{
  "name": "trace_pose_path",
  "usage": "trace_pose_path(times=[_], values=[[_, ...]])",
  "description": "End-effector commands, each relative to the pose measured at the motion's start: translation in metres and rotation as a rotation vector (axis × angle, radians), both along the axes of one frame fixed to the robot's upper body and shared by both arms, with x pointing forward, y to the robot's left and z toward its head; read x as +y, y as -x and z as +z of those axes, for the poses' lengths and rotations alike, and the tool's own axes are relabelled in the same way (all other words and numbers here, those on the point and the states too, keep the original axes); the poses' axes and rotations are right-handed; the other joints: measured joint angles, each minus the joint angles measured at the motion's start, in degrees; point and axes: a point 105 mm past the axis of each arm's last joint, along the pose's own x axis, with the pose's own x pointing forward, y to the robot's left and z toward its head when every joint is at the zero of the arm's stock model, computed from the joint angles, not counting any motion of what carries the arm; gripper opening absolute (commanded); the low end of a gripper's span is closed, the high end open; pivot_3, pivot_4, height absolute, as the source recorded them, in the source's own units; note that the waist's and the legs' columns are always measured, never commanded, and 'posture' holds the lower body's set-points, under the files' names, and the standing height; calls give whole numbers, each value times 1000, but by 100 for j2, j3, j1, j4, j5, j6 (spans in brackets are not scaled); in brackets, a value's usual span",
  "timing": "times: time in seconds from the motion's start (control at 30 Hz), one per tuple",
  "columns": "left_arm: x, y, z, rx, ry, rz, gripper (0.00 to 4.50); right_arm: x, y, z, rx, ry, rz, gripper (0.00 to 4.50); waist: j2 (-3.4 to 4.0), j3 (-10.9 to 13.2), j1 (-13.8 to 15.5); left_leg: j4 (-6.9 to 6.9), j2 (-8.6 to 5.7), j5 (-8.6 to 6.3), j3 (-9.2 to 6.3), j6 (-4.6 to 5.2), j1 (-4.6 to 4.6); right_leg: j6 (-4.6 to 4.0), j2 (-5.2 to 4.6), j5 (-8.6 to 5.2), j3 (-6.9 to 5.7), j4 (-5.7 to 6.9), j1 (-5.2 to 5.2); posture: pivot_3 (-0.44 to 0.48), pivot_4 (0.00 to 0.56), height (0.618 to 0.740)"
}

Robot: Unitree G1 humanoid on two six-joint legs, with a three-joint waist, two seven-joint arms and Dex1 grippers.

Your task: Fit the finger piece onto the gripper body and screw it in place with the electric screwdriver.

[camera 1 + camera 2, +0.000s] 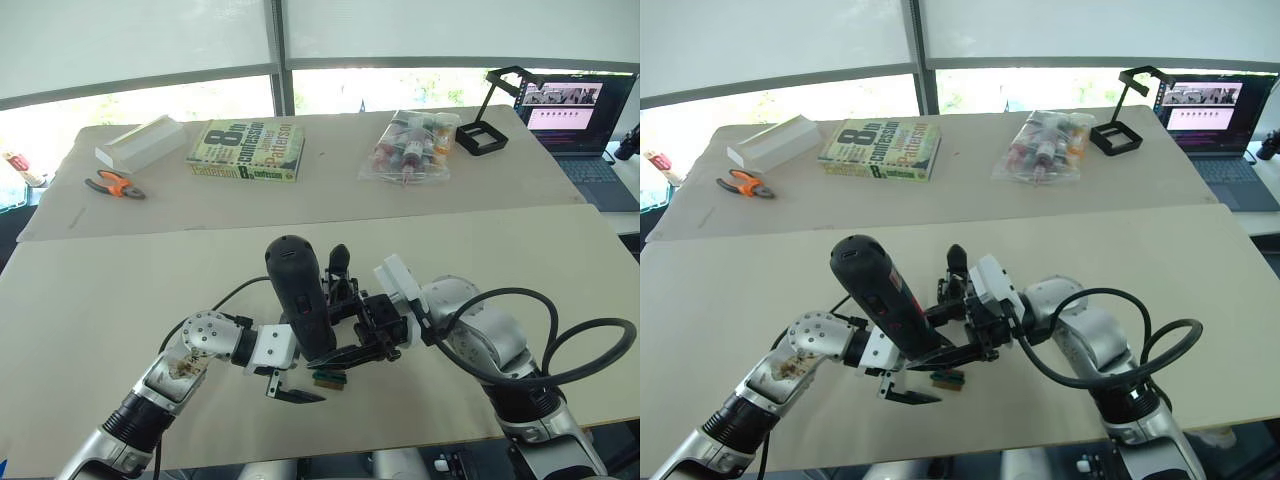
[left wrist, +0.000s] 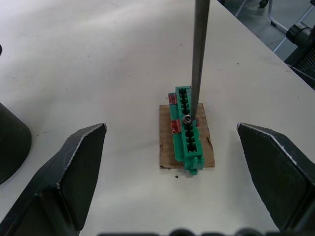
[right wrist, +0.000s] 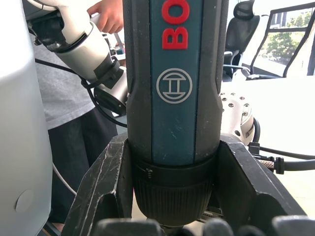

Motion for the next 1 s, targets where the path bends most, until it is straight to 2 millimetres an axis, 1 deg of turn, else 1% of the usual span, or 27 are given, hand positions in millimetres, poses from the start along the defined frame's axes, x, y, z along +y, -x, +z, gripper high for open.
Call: trace_pose_path(times=[0.03,1.0], values=[[-2,4,5,-19,10,-18,4500,0,5,12,-60,-41,28,1893,0,0,0,0,0,0,0,0,0,0,0,0,0,0,0,0,150,740],[-2,0,6,-25,11,-16,4500,-2,0,18,-53,-35,24,1893,0,0,0,0,0,0,0,0,0,0,0,0,0,0,0,0,150,740]])
